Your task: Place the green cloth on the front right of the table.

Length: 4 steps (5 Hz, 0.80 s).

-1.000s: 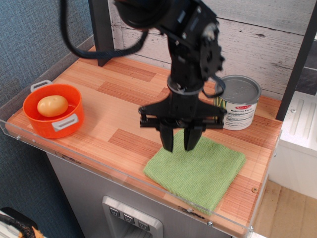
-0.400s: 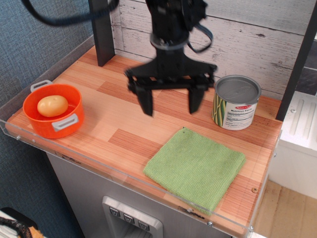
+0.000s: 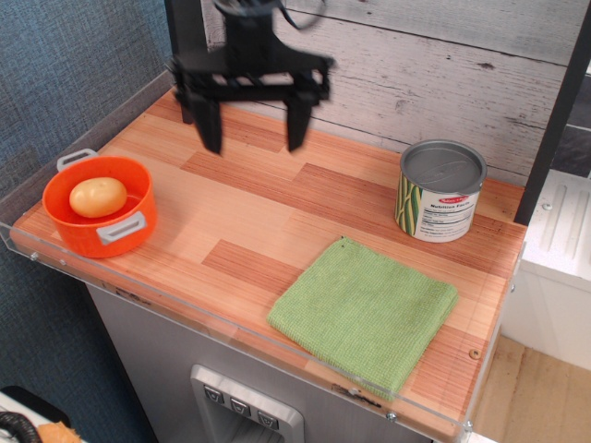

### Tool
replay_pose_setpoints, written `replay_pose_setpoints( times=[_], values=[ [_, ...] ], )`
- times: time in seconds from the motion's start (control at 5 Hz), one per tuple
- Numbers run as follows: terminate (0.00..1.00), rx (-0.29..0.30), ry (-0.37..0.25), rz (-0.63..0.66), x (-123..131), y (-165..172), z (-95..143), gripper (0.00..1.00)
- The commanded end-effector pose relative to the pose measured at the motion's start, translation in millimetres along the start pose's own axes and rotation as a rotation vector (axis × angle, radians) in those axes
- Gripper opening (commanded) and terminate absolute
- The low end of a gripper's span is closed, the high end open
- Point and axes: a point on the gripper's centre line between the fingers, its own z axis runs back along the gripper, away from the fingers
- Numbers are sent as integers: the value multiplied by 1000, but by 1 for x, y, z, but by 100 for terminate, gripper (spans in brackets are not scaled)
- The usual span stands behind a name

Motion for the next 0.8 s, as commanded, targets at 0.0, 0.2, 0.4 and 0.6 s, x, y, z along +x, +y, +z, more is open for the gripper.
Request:
replay_pose_setpoints(
  times=[0.0,0.2,0.4,0.6],
  values=[
    [0,7,-18,23,52,37,12,100],
    [0,-8,-70,70,77,48,12,100],
    [0,-17,-135,119,98,59,13,100],
    [0,-17,-135,119,98,59,13,100]
  ],
)
